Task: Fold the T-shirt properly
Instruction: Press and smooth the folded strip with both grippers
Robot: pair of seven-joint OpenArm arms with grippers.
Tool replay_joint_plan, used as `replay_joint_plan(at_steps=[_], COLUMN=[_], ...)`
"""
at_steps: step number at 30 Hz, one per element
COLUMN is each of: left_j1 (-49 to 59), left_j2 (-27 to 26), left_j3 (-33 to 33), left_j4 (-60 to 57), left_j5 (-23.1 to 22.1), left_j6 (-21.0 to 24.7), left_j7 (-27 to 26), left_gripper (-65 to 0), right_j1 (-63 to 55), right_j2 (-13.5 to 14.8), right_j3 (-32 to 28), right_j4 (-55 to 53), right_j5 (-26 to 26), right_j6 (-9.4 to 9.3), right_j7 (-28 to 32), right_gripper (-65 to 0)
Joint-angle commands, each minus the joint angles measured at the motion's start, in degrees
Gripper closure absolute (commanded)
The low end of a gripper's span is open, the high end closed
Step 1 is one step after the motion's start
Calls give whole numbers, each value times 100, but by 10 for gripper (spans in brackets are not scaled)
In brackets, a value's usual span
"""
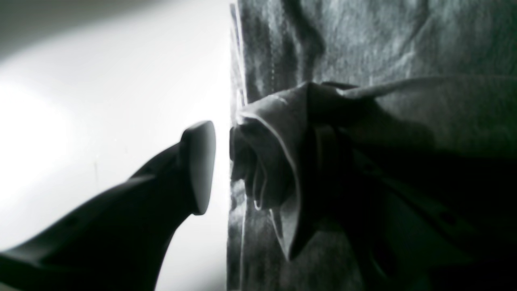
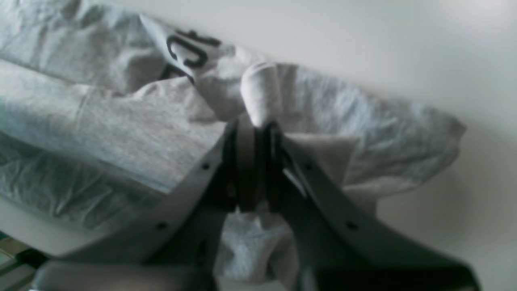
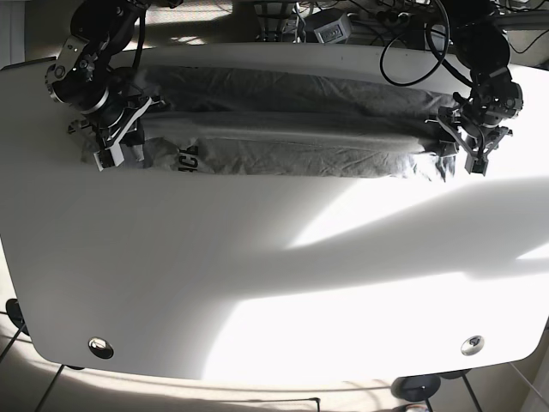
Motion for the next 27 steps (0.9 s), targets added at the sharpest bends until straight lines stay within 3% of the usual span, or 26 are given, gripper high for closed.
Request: replay_joint_plan(at_steps=[1, 3, 4, 7, 9, 11, 15, 19, 24, 27], left_j1=[2, 2, -7, -24, -33, -33, -7, 11, 20, 20], left_j2=[-96, -96, -96, -96, -96, -96, -61, 212, 414, 396], left_j3=[-33, -24, -15, 2, -6, -15, -33, -33, -24, -24], left_j4=[33, 33, 33, 51, 103, 235, 1009, 1536, 1229, 851], left_j5=[190, 190, 190, 181, 146, 146, 146, 146, 190, 190], left_j6=[77, 77, 77, 77, 68, -187, -1061, -1061, -1061, -1061], left_j7=[95, 95, 95, 95, 95, 95, 130, 130, 130, 113], left_gripper=[-306, -306, -306, -306, -306, -306, -306, -306, -306, -306], right_j1=[-26, -44, -44, -61, -61, -140, -263, -237, -307, -395], right_j2=[67, 93, 129, 278, 296, 304, 419, 463, 480, 480], right_j3=[224, 444, 523, 1094, 1428, 1587, 1103, 417, -137, -198], right_j4=[76, -170, -241, -276, -241, -188, -117, -144, -153, -284], right_j5=[-6, -15, -50, -6, 117, 618, 1409, 1409, 1400, 1057], right_j6=[-12, -12, -12, -12, -12, -12, -12, -12, -12, -12], right_j7=[255, 317, 325, 325, 325, 281, 281, 317, 317, 317], right_gripper=[-27, -46, -92, -401, -541, -614, -577, -488, -371, -357])
